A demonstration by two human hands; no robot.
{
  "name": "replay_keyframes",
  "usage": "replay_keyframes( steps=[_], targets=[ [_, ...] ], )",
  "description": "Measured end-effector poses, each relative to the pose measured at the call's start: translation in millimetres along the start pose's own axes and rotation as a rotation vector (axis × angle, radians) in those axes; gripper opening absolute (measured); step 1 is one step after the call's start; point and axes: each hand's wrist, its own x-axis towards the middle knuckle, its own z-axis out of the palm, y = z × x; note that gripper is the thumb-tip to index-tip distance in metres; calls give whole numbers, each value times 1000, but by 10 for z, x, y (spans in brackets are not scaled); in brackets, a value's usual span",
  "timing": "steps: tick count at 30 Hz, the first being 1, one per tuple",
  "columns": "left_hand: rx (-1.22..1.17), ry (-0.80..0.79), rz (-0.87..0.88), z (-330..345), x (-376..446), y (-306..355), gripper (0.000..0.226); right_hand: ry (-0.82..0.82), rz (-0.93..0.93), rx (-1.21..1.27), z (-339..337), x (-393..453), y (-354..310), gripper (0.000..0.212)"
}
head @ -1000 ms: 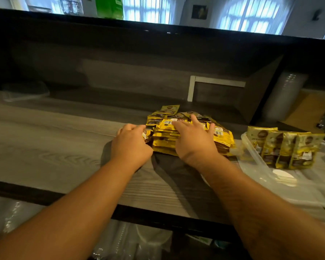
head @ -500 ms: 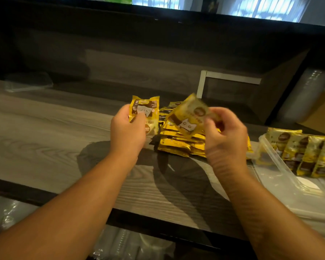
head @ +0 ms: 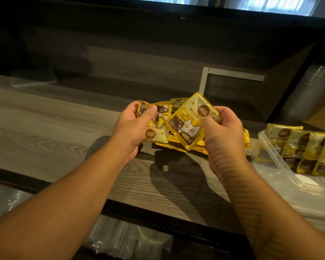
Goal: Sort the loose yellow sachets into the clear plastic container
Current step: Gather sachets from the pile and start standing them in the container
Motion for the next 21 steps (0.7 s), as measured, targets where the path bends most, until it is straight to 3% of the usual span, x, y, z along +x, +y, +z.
replay_keyframes(
  steps=[5,8,12,17,21],
  targets=[
    [65,-88,57,8,-38,-33,21,-179,88,68,17,-42,-13,17],
    [39,-148,34,38,-103,-38,25,-254,-4,-133,33,-87,28,16],
    [-24,-105,-31,83,-183,45,27,-195,-65,-284,20,-72,35,19],
    [-144,31,-49,186,-295,242,26,-188,125,-46,-46,-75,-137,17],
    [-112,-29,-17,376,-491,352,36,-161,129,-22,-227,-147,-294,17]
  ],
)
